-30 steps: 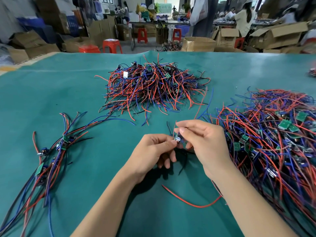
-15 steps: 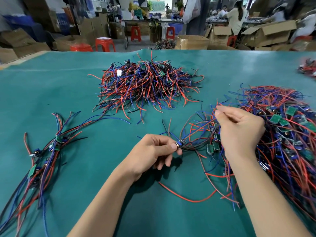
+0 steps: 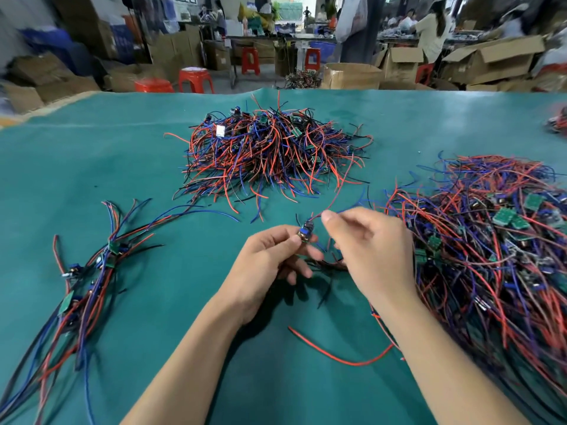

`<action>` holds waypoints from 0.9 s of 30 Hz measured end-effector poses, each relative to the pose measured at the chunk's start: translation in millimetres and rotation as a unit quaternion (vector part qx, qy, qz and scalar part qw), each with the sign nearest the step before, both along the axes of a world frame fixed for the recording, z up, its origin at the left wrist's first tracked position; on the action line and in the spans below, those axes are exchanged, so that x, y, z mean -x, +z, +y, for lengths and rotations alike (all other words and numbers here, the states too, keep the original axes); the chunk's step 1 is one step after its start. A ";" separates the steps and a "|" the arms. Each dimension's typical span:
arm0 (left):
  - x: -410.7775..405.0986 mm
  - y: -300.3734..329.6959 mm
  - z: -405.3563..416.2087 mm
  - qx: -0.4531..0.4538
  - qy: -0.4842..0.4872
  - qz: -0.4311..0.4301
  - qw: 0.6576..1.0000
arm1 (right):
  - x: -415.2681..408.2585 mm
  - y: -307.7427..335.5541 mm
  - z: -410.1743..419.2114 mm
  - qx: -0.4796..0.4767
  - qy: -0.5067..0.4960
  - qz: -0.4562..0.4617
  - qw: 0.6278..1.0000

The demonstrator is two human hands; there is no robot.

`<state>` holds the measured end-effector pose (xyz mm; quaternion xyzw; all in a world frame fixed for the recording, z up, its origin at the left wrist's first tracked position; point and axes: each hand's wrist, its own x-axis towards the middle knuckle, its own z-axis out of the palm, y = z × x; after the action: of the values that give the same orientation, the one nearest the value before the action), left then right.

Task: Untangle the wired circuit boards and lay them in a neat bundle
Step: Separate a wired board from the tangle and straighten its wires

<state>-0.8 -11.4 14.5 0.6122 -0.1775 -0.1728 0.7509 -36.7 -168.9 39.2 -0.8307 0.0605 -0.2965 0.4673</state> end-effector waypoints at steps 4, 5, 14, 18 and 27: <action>2.8 0.5 -0.5 -0.052 -0.009 -0.039 0.998 | 3.3 -6.1 8.1 0.012 0.110 0.037 0.993; 3.1 1.0 -0.2 -0.060 -0.008 -0.040 0.997 | 3.0 -7.3 8.8 -0.001 0.123 0.037 0.992; 5.1 6.4 1.7 -0.065 -0.078 -0.012 0.995 | -6.3 -0.6 -19.3 -0.091 -0.020 -0.086 0.992; 7.0 8.5 -0.1 -0.080 -0.088 -0.024 0.993 | -5.6 16.4 -29.2 -0.154 -0.102 -0.156 0.970; 10.1 10.1 -5.3 -0.095 -0.018 -0.040 0.994 | -24.5 102.3 65.7 -0.147 0.042 -0.176 0.972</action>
<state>-10.9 -16.7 24.6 0.6842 -0.2012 -0.1776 0.6781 -12.2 -103.2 141.5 -0.6894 -0.0145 -0.4058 0.5998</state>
